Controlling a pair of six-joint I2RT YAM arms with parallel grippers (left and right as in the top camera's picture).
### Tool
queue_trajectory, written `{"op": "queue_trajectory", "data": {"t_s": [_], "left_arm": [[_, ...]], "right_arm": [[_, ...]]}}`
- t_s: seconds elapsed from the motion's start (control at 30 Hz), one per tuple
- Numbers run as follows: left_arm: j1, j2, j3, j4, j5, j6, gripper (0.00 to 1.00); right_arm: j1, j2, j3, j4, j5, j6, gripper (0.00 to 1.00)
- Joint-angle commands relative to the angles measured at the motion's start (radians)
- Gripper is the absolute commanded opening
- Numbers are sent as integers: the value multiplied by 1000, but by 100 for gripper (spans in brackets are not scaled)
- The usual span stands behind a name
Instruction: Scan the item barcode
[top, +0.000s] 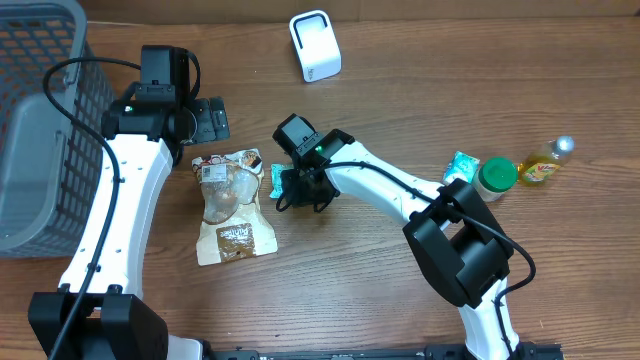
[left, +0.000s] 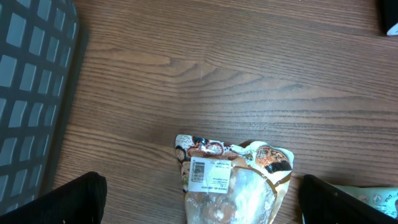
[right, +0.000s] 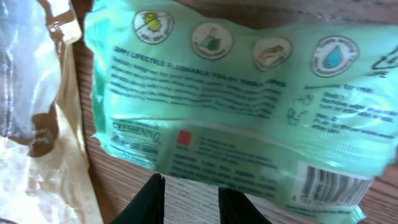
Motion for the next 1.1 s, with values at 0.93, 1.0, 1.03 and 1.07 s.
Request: {"op": "queue_trajectory", "data": {"t_s": [0.93,1.0,1.03,1.07], "left_arm": [[5,-8,7,2,-14,12,99],[5,-8,7,2,-14,12,100],[5,-8,7,2,-14,12,100],[5,-8,7,2,-14,12,100]], "right_arm": [[-92,96,198,144,288,-150,31],[-107,107,195,134,288,-150,31],[-112,109,195,127,284,-150,31],[-117,110,195,118,279,-149,31]]}}
